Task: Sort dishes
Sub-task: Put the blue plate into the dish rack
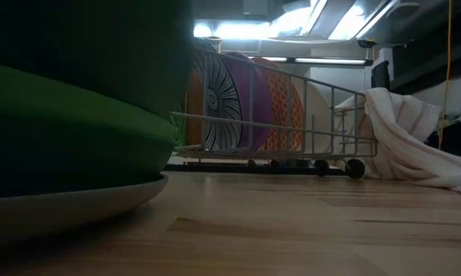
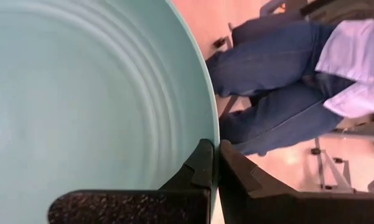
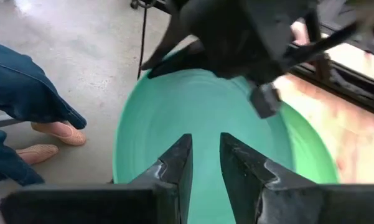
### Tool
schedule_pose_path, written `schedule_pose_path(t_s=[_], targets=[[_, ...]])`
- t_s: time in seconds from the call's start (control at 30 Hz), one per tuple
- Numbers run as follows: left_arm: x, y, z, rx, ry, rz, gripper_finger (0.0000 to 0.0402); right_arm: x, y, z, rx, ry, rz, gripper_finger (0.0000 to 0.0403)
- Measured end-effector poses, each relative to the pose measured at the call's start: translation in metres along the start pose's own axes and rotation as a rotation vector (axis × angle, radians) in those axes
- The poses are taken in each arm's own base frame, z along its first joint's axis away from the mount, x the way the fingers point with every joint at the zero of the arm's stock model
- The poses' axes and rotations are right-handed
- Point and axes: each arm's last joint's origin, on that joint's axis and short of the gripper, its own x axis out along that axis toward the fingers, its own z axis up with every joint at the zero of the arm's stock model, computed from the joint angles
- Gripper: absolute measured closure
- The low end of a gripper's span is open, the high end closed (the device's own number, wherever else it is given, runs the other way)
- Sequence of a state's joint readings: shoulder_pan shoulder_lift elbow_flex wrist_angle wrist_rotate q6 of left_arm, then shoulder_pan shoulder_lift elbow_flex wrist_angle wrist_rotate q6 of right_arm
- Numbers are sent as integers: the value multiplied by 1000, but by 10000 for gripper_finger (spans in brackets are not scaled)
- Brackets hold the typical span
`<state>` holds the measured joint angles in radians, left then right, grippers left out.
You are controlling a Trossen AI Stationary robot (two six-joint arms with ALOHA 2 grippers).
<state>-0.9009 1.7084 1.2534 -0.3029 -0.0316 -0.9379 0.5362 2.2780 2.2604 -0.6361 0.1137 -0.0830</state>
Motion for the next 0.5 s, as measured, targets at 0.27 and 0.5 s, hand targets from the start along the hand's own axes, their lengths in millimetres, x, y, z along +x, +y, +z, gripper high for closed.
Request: schedule_pose_path(t_s=[0.27,0.5], targets=[[-8,-5,22,-25,-95,-4,401,-44,-6,2,-17,118,-26,317],[-15,-7,43,-49,-184,3,401,-99,-14,6,-30,207,-47,317]])
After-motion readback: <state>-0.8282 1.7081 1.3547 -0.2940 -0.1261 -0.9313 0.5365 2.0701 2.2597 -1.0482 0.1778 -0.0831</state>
